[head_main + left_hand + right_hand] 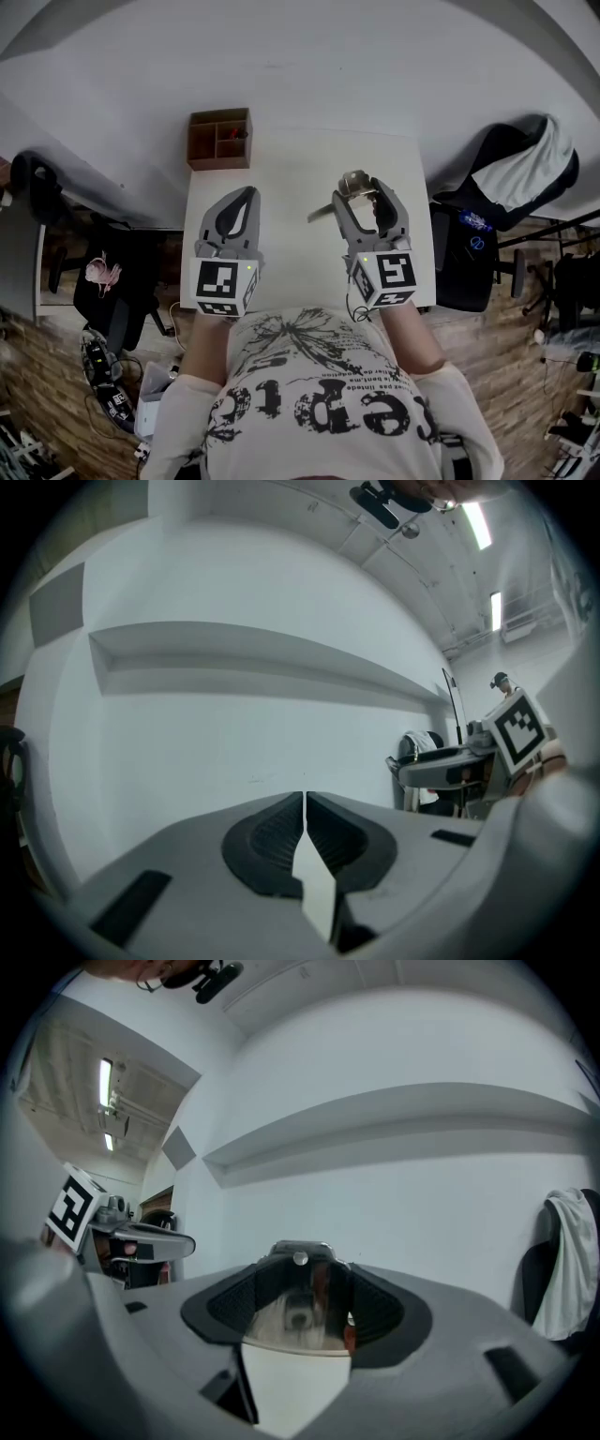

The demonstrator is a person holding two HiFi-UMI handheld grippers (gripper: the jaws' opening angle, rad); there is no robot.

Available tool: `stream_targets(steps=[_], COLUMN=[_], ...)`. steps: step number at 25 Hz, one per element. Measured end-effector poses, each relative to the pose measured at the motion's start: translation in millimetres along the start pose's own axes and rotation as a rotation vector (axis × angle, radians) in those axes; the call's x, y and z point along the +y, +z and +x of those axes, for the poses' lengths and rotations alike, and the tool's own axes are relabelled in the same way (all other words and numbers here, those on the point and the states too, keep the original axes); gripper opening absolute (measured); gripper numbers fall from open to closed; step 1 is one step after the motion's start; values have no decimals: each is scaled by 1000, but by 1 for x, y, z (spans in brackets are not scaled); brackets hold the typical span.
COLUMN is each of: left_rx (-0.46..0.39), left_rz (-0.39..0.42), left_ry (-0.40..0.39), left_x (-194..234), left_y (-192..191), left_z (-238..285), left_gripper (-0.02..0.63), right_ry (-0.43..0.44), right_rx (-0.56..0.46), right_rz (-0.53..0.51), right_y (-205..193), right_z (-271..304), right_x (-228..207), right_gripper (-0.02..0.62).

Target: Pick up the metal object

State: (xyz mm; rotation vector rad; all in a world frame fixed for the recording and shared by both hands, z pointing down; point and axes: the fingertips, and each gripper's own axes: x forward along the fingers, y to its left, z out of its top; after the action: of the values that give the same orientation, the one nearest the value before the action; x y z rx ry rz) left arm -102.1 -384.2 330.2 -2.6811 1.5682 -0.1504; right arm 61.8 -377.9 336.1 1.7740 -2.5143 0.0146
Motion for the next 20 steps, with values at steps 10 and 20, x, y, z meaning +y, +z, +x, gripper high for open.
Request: stream_targets(steps=[10,20], left_rx=[-1,3], left_rz=[14,12], left_ry=[-28,-35], left_x=[-17,-17], left_y=[3,6], left_z=[4,4], left_gripper=[12,12], right_ry=[10,21], right_rx=[18,36], right_rz=[-4,15], right_y=[-6,-14], right_z=[1,7], right_x=[0,2], right_gripper=[279,279])
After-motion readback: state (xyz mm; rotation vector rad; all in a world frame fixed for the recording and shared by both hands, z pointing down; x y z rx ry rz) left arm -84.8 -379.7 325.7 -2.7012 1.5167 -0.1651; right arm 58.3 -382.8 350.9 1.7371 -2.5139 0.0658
